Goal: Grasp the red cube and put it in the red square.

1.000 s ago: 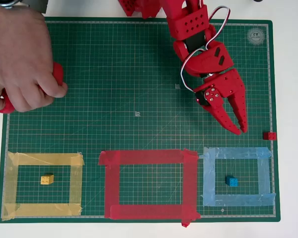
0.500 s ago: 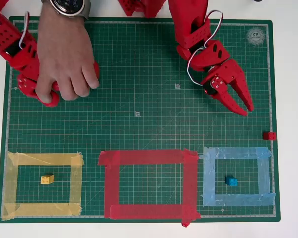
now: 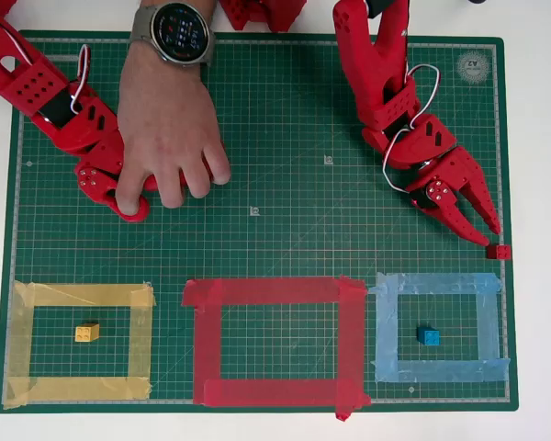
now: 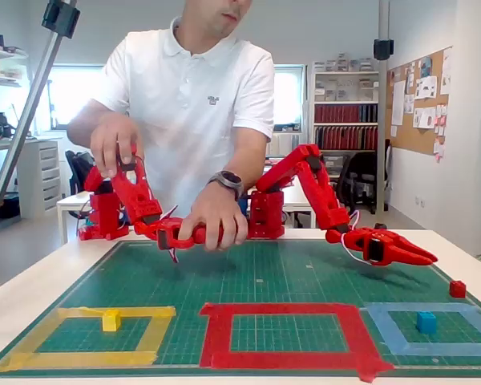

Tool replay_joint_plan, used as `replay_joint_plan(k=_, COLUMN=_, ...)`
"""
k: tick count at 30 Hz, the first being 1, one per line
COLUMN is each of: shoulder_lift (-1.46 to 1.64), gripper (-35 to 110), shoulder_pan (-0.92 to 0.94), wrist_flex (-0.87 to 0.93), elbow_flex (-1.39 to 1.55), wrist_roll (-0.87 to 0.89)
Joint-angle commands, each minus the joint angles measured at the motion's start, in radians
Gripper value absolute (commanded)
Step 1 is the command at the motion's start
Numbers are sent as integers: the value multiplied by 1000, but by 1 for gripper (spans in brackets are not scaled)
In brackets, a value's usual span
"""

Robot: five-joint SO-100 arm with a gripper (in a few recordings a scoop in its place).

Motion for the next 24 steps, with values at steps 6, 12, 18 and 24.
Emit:
replay_joint_plan(k=6, shoulder_lift=137, gripper=14, shoulder_pan=-26, wrist_flex=156, elbow_flex=21, wrist_roll=32)
replay_joint_plan(k=12, shoulder_lift=150, gripper=13, shoulder_pan=-44, wrist_flex=170, elbow_flex=34, wrist_roll=31)
replay_joint_plan(k=18, shoulder_lift=167, gripper=14, shoulder_pan=-64, wrist_flex=247, elbow_flex=-12, wrist_roll=31)
replay_joint_plan(k=24, shoulder_lift=183, gripper=19, shoulder_pan=-72, wrist_flex=265, elbow_flex=-14, wrist_roll=23)
